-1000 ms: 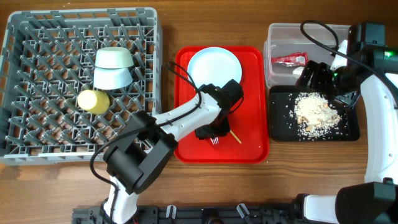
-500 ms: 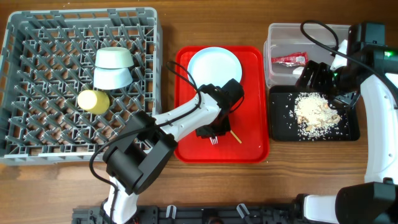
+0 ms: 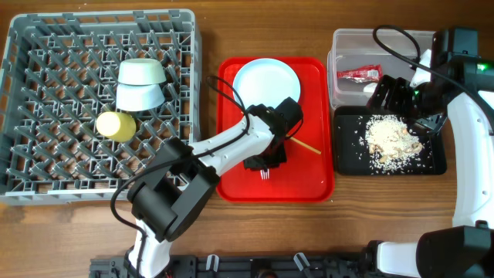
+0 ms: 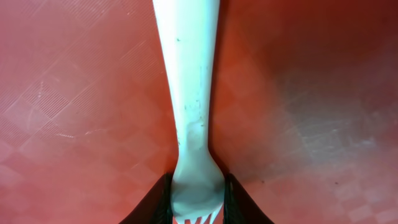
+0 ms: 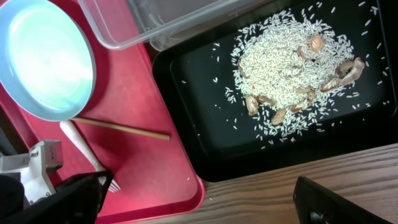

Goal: Sort waste into correct bins and load items into the dishwasher rack
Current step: 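Grasp the white fork with the left gripper and lift it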

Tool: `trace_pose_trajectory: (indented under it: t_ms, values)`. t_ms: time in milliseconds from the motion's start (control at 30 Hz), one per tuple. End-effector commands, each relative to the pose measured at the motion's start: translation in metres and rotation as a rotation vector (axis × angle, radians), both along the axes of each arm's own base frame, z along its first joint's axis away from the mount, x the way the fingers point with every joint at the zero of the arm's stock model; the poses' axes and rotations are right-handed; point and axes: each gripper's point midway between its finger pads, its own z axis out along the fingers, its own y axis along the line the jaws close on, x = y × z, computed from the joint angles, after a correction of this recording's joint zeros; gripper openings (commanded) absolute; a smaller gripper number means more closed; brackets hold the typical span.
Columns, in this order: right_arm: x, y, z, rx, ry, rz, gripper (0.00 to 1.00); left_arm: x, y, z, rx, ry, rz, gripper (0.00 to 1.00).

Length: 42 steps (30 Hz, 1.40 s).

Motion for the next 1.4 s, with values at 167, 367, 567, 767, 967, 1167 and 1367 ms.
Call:
trace_pose_trajectory:
  t_ms: [167, 367, 567, 767, 967, 1167, 1367]
  values:
    - [0.001, -0.001, 0.003, -0.003, -0.006, 0.014, 1.00, 0.008, 0.007, 0.008, -0.013, -0.034, 0.021, 0.17]
    - [0.001, -0.001, 0.003, -0.003, -0.005, 0.015, 1.00, 0.010, 0.006, 0.015, -0.027, -0.047, 0.021, 0.17]
    - [0.001, -0.001, 0.003, -0.003, -0.004, 0.014, 1.00, 0.009, 0.006, 0.015, -0.026, -0.047, 0.021, 0.06]
    - [0.000, -0.001, 0.003, -0.002, 0.000, 0.015, 1.00, 0.009, 0.007, 0.015, -0.023, -0.045, 0.021, 0.04]
    - [-0.001, -0.001, 0.003, -0.002, 0.002, 0.015, 1.00, 0.007, 0.008, 0.018, -0.021, -0.042, 0.022, 0.04]
    - [-0.001, -0.001, 0.003, -0.002, 0.003, 0.015, 1.00, 0.018, 0.014, 0.052, -0.036, -0.140, 0.031, 0.04]
    - [-0.001, -0.001, 0.003, -0.002, 0.003, 0.014, 1.00, 0.043, 0.043, 0.111, -0.056, -0.316, 0.104, 0.04]
